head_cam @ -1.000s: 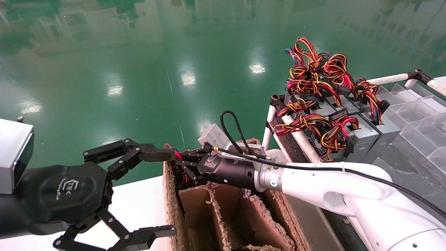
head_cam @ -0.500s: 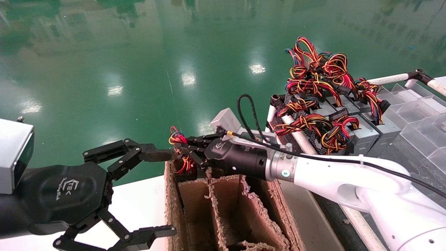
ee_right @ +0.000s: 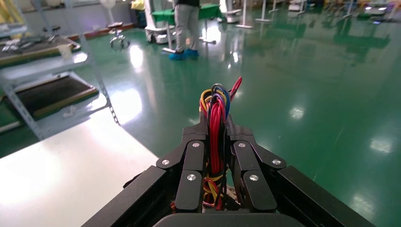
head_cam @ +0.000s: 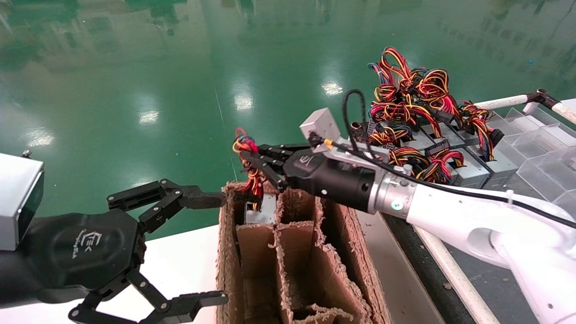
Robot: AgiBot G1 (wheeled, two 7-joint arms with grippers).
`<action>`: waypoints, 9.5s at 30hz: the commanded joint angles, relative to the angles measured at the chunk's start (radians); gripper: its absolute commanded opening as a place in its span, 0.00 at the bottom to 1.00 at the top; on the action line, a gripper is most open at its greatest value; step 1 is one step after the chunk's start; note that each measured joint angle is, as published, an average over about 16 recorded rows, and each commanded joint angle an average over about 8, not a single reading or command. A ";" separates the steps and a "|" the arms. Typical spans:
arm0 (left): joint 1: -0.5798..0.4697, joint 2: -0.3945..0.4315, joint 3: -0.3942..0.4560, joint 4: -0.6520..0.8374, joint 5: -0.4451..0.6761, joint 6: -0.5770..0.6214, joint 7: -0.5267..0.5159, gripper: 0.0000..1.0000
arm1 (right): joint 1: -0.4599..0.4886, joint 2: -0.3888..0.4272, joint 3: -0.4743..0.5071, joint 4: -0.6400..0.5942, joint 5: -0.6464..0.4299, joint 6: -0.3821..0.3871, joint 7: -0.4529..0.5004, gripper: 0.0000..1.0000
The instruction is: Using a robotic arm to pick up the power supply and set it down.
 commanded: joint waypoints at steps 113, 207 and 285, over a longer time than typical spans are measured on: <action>-0.001 -0.002 0.005 0.000 -0.003 -0.002 0.003 1.00 | -0.355 0.814 0.270 0.350 0.279 0.015 0.290 0.00; 0.001 0.001 -0.003 0.000 0.002 0.001 -0.001 1.00 | -0.200 0.626 0.283 0.440 0.234 -0.402 0.193 1.00; 0.002 0.002 -0.005 -0.001 0.003 0.002 -0.003 1.00 | -0.247 0.594 0.303 0.541 0.259 -0.521 0.162 1.00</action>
